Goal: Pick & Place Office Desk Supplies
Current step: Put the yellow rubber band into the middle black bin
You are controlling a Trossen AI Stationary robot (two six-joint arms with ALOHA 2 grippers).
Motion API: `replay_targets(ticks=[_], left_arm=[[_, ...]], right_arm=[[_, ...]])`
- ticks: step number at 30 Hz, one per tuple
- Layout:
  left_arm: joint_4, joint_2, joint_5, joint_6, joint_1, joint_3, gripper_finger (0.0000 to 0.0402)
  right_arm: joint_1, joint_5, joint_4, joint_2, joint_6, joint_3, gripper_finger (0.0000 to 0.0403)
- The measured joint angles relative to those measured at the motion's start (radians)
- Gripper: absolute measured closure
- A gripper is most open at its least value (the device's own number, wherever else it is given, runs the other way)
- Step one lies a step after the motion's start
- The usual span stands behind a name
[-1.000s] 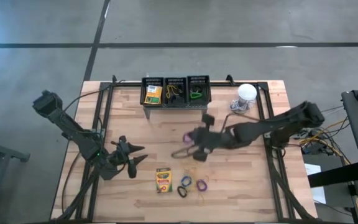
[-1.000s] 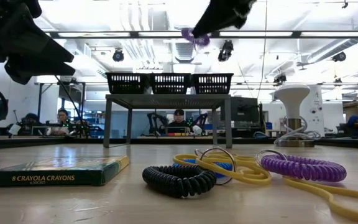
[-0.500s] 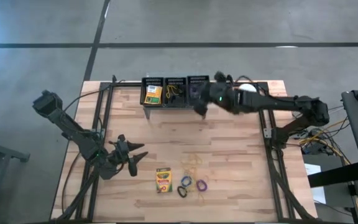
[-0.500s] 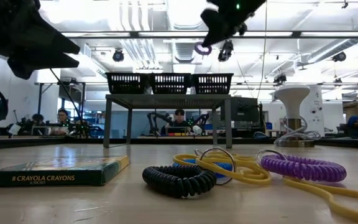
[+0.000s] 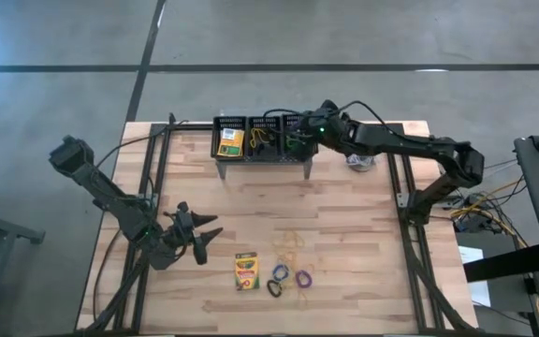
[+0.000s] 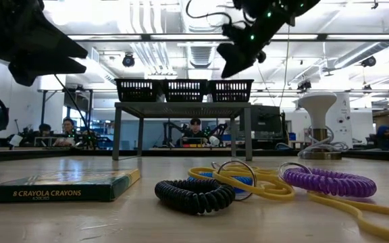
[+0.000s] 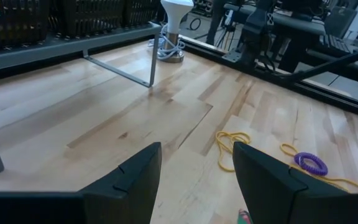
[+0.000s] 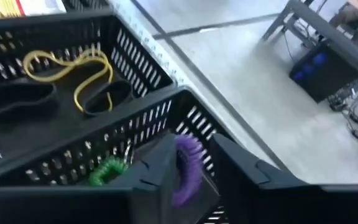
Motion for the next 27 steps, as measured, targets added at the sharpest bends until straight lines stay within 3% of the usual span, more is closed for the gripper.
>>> replay_targets(ticks=[5, 9, 13, 20, 27], left_arm=[[0.008, 0.000, 0.000, -0.007, 0.009, 0.000, 0.0197], [0.021, -0.001, -0.002, -0.002, 0.010, 0.012, 0.0197], [0.027, -0.001, -0.003, 0.019, 0.010, 0.026, 0.0197], [0.118, -0.001, -0.003, 0.179, 0.009, 0.043, 0.0197], [0.333, 0.000, 0.031, 0.448, 0.009, 0.042, 0.0197]], right_arm=[[0.015, 0.000, -0.001, -0.042, -0.032, 0.000, 0.0248], [0.096, -0.009, 0.000, -0.104, -0.046, -0.007, 0.0227], [0.247, -0.056, -0.005, -0.168, -0.026, -0.058, 0.0227], [0.597, -0.050, 0.039, -0.236, -0.004, -0.217, 0.0236], [0.842, -0.045, 0.146, -0.198, 0.211, -0.309, 0.0246]])
